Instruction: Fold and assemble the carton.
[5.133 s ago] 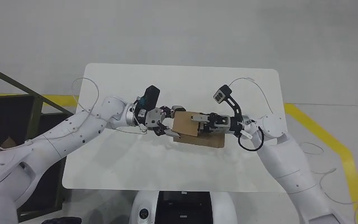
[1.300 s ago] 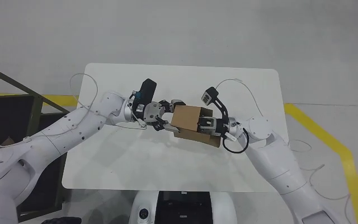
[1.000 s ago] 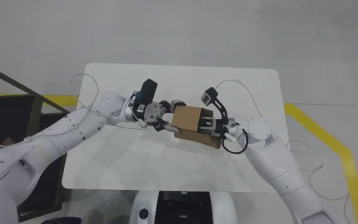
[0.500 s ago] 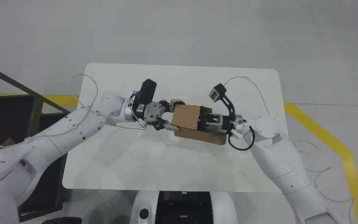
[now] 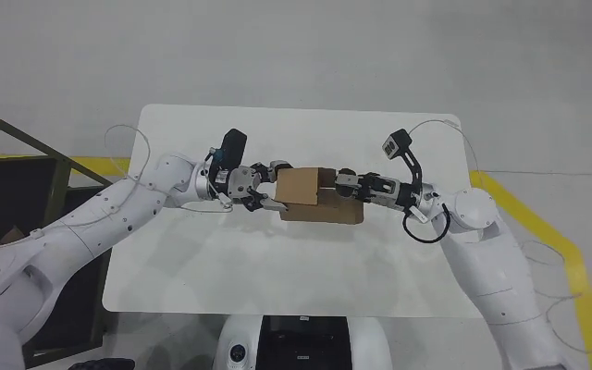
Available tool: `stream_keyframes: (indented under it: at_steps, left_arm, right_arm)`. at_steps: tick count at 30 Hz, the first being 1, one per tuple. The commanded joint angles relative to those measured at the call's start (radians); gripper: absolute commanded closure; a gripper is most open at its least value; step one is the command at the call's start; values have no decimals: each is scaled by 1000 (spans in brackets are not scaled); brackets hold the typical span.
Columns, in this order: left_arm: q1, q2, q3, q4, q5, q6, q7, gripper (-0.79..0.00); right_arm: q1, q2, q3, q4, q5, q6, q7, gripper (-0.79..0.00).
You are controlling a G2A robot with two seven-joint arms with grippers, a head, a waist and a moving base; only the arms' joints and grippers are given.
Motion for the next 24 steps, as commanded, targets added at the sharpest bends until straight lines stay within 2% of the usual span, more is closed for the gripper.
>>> stream_keyframes:
  at_steps: [1, 15, 24]
  left_arm:
    - [0, 5, 0, 0, -1, 0, 2, -286]
    - [2, 28, -27, 0, 7, 0, -11, -283]
    - [18, 31, -57, -6, 8, 0, -18, -265]
  right_arm:
    - [-8, 4, 15, -16, -10, 2, 0, 0]
    - [-122, 32, 94, -195, -7, 70, 53, 0]
    - [-167, 33, 45, -241, -15, 108, 36, 0]
